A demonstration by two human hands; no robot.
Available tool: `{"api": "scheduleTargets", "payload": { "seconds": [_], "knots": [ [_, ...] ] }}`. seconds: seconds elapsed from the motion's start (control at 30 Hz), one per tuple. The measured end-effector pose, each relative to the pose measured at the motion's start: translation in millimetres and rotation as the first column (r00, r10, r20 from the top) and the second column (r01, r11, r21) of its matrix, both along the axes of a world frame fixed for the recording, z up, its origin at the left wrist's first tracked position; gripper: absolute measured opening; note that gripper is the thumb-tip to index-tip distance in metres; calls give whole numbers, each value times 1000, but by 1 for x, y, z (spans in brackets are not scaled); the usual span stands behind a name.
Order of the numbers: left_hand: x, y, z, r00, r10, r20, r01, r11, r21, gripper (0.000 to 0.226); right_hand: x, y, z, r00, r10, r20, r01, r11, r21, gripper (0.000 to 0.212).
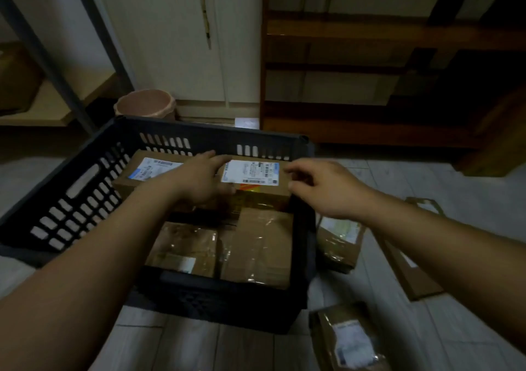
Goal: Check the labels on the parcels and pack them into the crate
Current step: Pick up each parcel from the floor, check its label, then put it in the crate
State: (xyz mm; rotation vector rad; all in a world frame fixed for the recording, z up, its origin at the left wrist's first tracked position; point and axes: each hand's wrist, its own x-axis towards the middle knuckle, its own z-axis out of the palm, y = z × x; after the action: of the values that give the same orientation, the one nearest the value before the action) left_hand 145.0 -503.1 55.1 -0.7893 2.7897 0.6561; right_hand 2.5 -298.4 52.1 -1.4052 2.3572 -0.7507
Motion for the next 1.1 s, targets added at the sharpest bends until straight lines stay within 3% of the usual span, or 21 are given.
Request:
{"api": "scheduleTargets", "payload": {
  "seconds": [0.13,0.27,0.4,0.5,0.6,0.67,0.77,0.83,0.9,0.97,1.03,1.1],
  "knots": [
    [-49,68,10,980,-160,-115,157,987,-41,78,-46,60,-21,982,-185,-29,185,983,5,39],
    [-89,144,7,939,-306,-157,289,950,-122,78,-69,122,-54,968,-251,-32,252,963,94,44],
    [-103,224,-24,867,-455,-202,456,889,-45,71,-64,169,-91,976,-216,25,210,968,139,45],
    [-95,260,-65,879,-461,-123,471,879,75,69,-54,190,-123,974,-160,158,110,952,287,53],
    [-85,265,-104,932,-362,22,351,916,195,85,-50,196,-144,972,-173,161,83,889,451,61],
    [-77,266,-125,966,-254,36,238,938,250,92,-45,199,-156,969,-161,190,34,841,540,63],
    [-58,275,-151,996,61,61,-79,929,362,96,-28,204,-167,910,-215,355,-41,806,591,65],
    [-44,282,-163,912,359,199,-410,783,468,94,-13,207,-170,820,-265,508,-93,813,575,58],
    [-27,285,-172,824,437,362,-567,658,496,81,2,210,-173,764,-247,596,-157,825,543,46],
    [-13,289,-174,789,369,491,-614,475,630,51,15,210,-178,731,-208,650,-181,859,479,37],
    [-10,291,-166,792,354,497,-602,322,731,23,22,209,-178,705,-202,680,-138,901,411,34],
    [-19,290,-160,837,393,381,-519,346,782,8,19,213,-174,659,-233,715,-39,939,342,34]
  ]
}}
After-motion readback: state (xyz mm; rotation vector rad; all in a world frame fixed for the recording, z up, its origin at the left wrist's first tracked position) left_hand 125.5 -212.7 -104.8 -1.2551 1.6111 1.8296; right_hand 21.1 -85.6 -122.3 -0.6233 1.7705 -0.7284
